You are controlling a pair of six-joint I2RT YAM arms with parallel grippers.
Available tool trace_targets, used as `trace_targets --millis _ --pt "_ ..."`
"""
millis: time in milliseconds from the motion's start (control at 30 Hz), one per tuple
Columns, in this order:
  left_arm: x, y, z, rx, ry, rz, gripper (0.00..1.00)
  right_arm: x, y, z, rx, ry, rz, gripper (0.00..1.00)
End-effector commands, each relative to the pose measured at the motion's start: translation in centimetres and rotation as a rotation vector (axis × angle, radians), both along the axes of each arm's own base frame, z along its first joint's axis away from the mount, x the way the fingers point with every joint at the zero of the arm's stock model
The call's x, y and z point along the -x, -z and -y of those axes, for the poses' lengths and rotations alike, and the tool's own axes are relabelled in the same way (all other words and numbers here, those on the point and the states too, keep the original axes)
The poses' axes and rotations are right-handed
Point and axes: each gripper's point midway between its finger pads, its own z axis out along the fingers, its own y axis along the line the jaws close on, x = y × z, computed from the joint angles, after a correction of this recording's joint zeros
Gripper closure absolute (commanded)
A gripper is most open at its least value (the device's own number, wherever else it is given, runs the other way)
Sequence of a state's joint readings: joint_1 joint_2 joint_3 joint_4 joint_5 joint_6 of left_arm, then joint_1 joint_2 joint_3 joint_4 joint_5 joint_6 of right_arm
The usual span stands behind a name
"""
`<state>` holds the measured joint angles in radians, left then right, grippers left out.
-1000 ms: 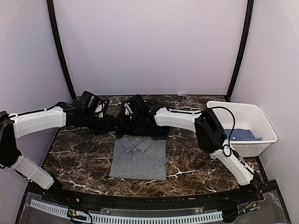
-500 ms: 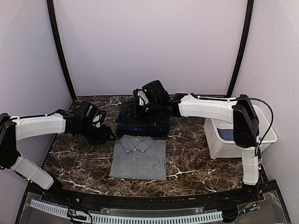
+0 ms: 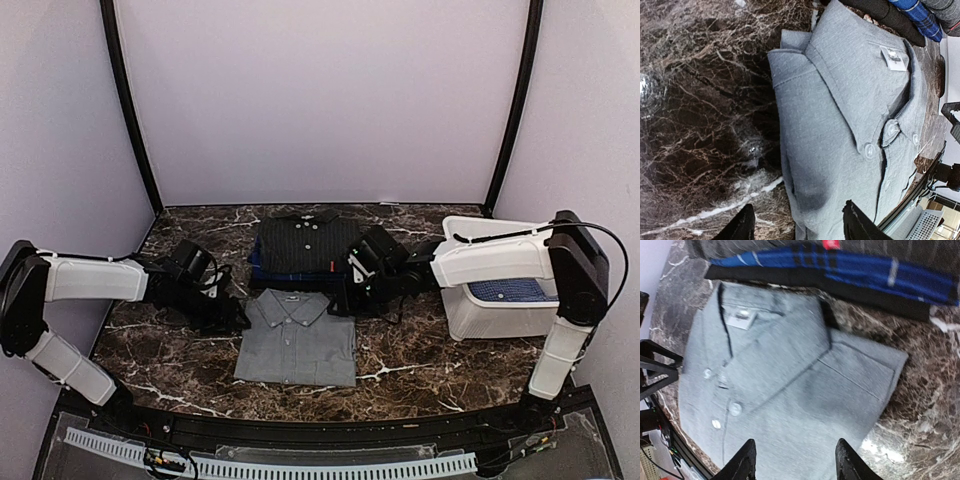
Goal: Fold and stack the long sleeve shirts
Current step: Pick up the square-folded shirt from the center of the board.
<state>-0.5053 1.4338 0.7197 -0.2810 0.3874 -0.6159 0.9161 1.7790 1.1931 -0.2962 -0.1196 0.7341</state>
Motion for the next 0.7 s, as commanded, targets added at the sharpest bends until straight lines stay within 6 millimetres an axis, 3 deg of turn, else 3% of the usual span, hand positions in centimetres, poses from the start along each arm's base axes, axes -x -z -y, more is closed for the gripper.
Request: trace_targets --millis 0,467,667 --pt "0.9 1.2 0.6 0.014 0.013 -0.032 0.42 0.4 0.8 1.3 0.011 0.051 -0.013 0.49" --pt "2.9 4.8 0.6 -0.13 0.031 -0.113 0.53 1.0 4.9 2.6 0.104 0.084 -0.085 0.53" --pt "3.4 5.2 0.3 -0.154 0.024 -0.118 0.56 1.5 5.8 3.7 0.14 0.103 -0.106 0.54"
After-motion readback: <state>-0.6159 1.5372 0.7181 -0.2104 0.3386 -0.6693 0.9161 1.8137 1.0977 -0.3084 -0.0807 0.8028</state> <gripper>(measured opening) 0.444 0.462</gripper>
